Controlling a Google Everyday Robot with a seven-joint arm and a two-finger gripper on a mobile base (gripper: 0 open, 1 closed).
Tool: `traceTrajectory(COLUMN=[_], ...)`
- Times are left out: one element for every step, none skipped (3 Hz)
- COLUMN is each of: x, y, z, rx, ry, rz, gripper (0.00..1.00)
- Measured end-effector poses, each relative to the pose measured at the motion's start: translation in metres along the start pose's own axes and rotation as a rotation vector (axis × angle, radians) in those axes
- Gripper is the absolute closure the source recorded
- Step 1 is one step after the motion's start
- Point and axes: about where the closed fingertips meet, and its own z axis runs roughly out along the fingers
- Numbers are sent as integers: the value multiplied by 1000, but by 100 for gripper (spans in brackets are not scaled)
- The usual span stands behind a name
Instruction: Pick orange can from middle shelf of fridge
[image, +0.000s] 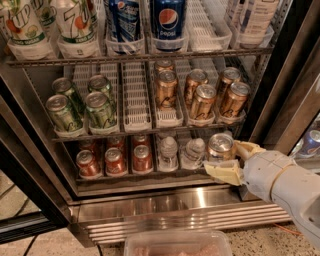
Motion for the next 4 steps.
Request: traceTrajectory(x=[-23, -50, -70, -79], y=[28, 61, 82, 92], z=[1, 9, 16, 19], rx=[-127, -259, -335, -371], ry=[-81, -174, -234, -263], rz=[-8, -17, -29, -36], gripper=[100, 100, 100, 100])
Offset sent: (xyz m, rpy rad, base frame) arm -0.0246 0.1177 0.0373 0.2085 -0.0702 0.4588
